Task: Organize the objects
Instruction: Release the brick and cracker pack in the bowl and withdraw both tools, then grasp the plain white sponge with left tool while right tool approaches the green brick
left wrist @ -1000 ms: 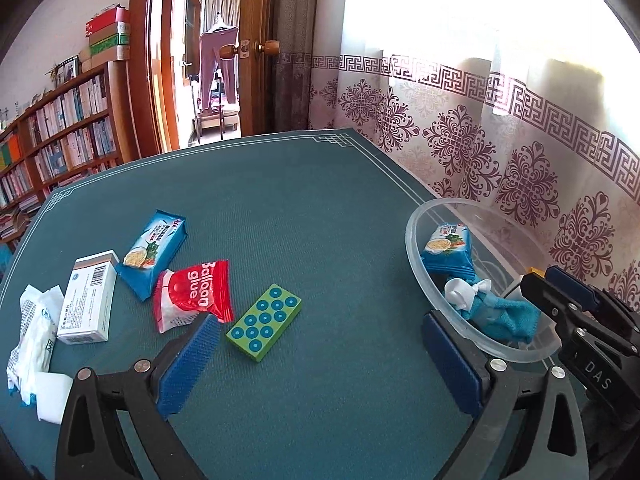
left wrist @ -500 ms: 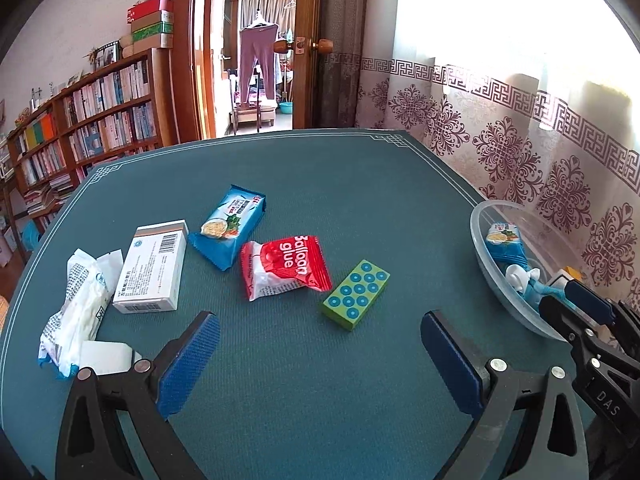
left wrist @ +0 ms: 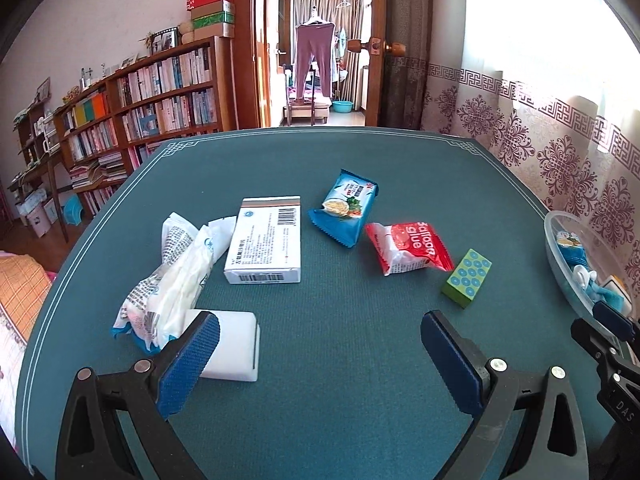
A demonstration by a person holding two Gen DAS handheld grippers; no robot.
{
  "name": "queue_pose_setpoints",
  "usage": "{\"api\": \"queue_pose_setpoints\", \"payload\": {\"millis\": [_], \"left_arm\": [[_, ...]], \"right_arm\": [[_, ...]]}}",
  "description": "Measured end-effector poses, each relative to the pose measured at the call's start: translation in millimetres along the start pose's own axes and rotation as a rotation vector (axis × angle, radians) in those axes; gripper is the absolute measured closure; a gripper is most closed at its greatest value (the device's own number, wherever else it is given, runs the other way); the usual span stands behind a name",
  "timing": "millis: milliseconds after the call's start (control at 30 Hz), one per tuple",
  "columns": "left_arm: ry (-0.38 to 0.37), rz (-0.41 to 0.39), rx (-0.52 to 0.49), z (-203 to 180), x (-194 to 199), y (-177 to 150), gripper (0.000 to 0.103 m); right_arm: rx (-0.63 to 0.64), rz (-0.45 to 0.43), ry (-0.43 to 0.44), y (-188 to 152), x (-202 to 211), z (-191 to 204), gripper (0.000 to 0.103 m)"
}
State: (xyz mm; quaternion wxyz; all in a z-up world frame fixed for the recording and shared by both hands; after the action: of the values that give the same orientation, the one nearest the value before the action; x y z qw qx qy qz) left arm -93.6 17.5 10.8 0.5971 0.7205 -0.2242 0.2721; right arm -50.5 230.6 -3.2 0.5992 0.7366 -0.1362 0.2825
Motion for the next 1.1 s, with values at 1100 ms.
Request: {"api": "queue_pose_setpoints", "payload": {"millis": [1100], "left_arm": [[0.113, 0.066, 0.044, 69, -35, -11, 0.033]], "right_arm": [[0.065, 0.037, 0.104, -5, -9, 48, 0.041]]}}
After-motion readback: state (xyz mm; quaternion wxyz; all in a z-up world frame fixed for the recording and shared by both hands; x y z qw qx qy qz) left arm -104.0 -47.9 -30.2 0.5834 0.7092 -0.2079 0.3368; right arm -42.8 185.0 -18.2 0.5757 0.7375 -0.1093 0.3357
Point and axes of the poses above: each gripper's, at about its wrist camera, not at the fingertips, and x roughly against the way its jaws point, z to its left, y to its top, the point moved 8 cm from there along -x, roughly the way its jaws point, and after that the axes turned 10 degrees about x, right-handed, at the moved point
